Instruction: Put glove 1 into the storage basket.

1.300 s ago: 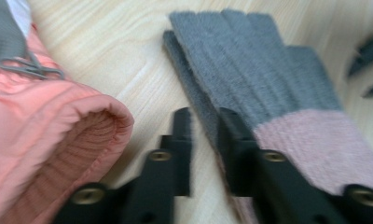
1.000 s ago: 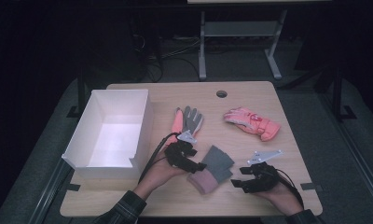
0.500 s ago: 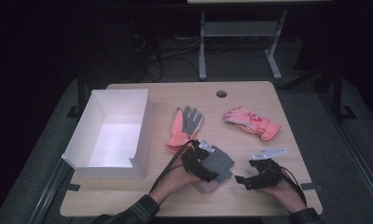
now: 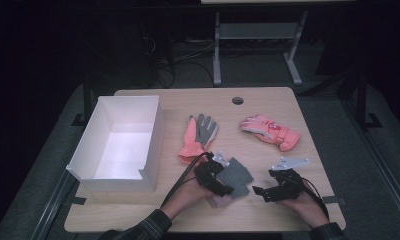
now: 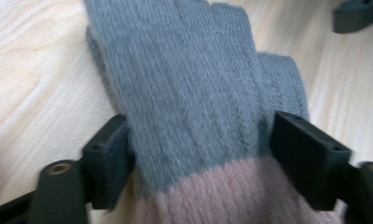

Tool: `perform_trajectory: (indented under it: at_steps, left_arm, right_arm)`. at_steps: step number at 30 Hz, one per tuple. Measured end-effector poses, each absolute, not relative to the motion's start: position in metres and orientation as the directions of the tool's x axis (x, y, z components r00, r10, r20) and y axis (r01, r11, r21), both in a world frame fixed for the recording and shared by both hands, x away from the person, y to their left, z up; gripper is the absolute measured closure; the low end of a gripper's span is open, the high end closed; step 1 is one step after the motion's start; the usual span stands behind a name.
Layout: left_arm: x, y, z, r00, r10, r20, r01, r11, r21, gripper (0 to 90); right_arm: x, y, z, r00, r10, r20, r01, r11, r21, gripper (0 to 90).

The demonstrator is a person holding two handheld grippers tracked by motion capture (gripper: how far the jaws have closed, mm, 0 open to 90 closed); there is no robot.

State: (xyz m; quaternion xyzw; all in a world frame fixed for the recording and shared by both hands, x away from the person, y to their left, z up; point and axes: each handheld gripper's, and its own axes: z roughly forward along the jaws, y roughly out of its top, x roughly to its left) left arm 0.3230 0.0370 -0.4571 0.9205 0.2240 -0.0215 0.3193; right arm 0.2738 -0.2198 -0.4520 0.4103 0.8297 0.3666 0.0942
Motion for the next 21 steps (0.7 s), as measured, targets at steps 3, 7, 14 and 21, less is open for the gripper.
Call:
perform_trajectory:
  at_steps: [3,7,14,21]
  left_arm:
    - [0.3227,0.0368,-0.4559,0.901,0.384,-0.204,0.428,-0.699,0.573,38.0]
    - [0.3233,0.0353,-0.4561,0.905,0.348,-0.245,0.425,-0.704,0.57,57.0]
    - [0.3277,0.0381,-0.4562,0.898,0.328,-0.295,0.441,-0.689,0.576,64.7]
    - [0.3281,0.0396,-0.4499,0.896,0.311,-0.316,0.442,-0.682,0.583,65.1]
  right_arm:
    - [0.2738,-0.2205,-0.4515,-0.638,0.757,0.142,0.613,0.387,0.689,11.1]
    - [0.2741,-0.2204,-0.4518,-0.636,0.758,0.141,0.613,0.386,0.69,11.1]
    - [0.2745,-0.221,-0.4512,-0.628,0.766,0.139,0.61,0.373,0.7,10.5]
    - [0.2756,-0.2226,-0.4516,-0.623,0.771,0.131,0.605,0.368,0.706,10.0]
